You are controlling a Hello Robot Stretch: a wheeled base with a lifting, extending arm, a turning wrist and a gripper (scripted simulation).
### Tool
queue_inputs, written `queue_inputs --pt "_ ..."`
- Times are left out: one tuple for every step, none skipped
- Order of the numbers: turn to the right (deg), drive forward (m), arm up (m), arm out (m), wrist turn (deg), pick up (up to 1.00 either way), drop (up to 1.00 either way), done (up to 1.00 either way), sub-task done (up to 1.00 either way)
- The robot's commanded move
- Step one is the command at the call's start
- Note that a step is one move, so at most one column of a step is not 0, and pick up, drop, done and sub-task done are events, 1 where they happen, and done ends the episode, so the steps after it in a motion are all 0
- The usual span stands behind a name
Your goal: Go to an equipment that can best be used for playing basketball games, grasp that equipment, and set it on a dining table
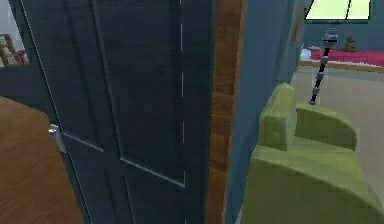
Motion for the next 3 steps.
queue_inputs --pt "0.0 0.00 -0.30 0.00 0.0 0.00 0.00 0.00 0.00" --pt "0.0 0.00 0.00 0.00 0.0 1.00 0.00 0.00 0.00" --pt "0.0 0.00 0.10 0.00 0.0 0.00 0.00 0.00 0.00"
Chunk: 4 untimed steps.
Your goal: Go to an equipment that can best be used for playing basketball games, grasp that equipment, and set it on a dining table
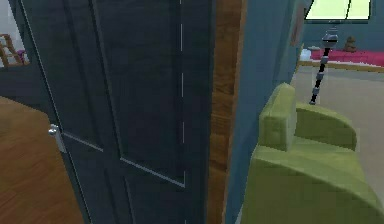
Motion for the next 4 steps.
queue_inputs --pt "0.0 0.00 0.50 0.00 0.0 0.00 0.00 0.00 0.00" --pt "0.0 0.00 0.38 0.00 0.0 0.00 0.00 0.00 0.00" --pt "0.0 0.00 0.00 0.00 -45.0 0.00 0.00 0.00 0.00" --pt "0.0 0.00 0.00 0.00 -45.0 0.00 0.00 0.00 0.00"
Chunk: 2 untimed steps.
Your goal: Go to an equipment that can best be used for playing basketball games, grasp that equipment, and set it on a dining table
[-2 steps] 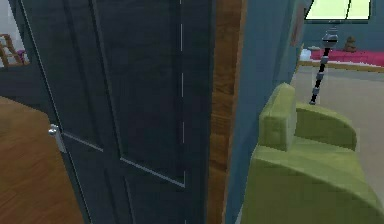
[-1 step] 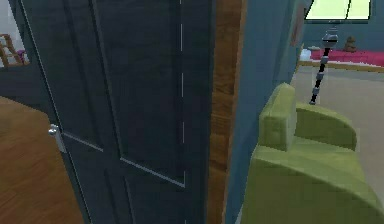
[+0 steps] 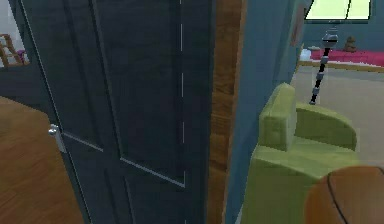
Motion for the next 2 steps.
queue_inputs --pt "0.0 0.00 0.00 0.00 -21.0 0.00 0.00 0.00 0.00" --pt "0.0 0.00 0.00 -0.26 0.0 0.00 0.00 0.00 0.00"
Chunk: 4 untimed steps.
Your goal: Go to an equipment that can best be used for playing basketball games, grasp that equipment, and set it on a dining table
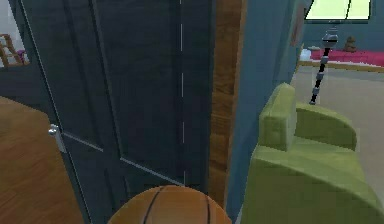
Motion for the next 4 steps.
queue_inputs --pt "-45.0 0.00 0.00 0.00 0.0 0.00 0.00 0.00 0.00" --pt "-30.0 0.00 0.00 0.00 0.0 0.00 0.00 0.00 0.00" --pt "0.0 1.00 0.00 0.00 0.0 0.00 0.00 0.00 0.00" --pt "-3.0 0.00 0.00 0.00 0.0 0.00 0.00 0.00 0.00"
